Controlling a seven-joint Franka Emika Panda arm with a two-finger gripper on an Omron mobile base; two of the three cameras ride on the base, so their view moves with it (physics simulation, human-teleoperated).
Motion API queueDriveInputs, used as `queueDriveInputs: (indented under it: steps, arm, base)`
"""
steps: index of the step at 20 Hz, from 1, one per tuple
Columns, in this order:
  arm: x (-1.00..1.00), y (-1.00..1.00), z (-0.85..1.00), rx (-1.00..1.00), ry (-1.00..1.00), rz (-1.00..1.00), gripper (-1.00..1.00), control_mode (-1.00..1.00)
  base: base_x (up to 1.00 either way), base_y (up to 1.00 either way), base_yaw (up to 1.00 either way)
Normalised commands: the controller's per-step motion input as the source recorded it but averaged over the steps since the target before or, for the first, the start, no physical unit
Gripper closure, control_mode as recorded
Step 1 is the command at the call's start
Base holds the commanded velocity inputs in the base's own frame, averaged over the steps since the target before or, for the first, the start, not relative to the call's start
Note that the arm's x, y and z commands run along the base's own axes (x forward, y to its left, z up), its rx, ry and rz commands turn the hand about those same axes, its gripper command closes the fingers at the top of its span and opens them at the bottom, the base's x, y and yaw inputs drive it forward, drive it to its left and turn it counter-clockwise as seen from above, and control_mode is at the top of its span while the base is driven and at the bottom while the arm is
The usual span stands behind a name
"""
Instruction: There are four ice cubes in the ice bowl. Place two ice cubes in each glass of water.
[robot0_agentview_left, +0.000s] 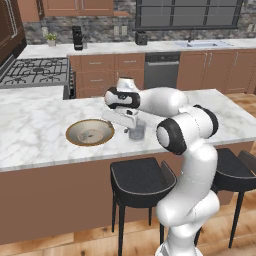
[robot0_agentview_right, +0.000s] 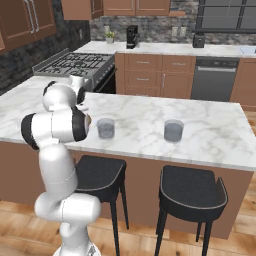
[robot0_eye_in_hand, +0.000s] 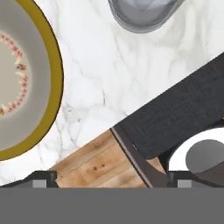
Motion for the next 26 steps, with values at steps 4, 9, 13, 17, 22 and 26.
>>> queueDriveInputs:
  steps: [4,9,13,17,22,26]
  arm:
    - [-0.15,0.04,-0.2,-0.04,-0.15,-0.07,-1.0,-1.0]
    - [0.04,0.0,-0.13,0.0,-0.02,0.0,-1.0,-1.0]
    - [0.19,0.0,-0.01,0.08,0.0,0.02,-1.0,-1.0]
    - [0.18,0.06,-0.04,0.06,0.0,0.01,-1.0,-1.0]
    - [0.23,0.1,-0.06,0.03,0.0,0.0,-1.0,-1.0]
    - [0.18,0.13,-0.1,0.03,0.0,0.0,-1.0,-1.0]
  base:
    - [0.0,0.0,0.0]
    - [0.0,0.0,0.0]
    - [0.0,0.0,0.0]
    - [0.0,0.0,0.0]
    - [0.0,0.0,0.0]
    - [0.0,0.0,0.0]
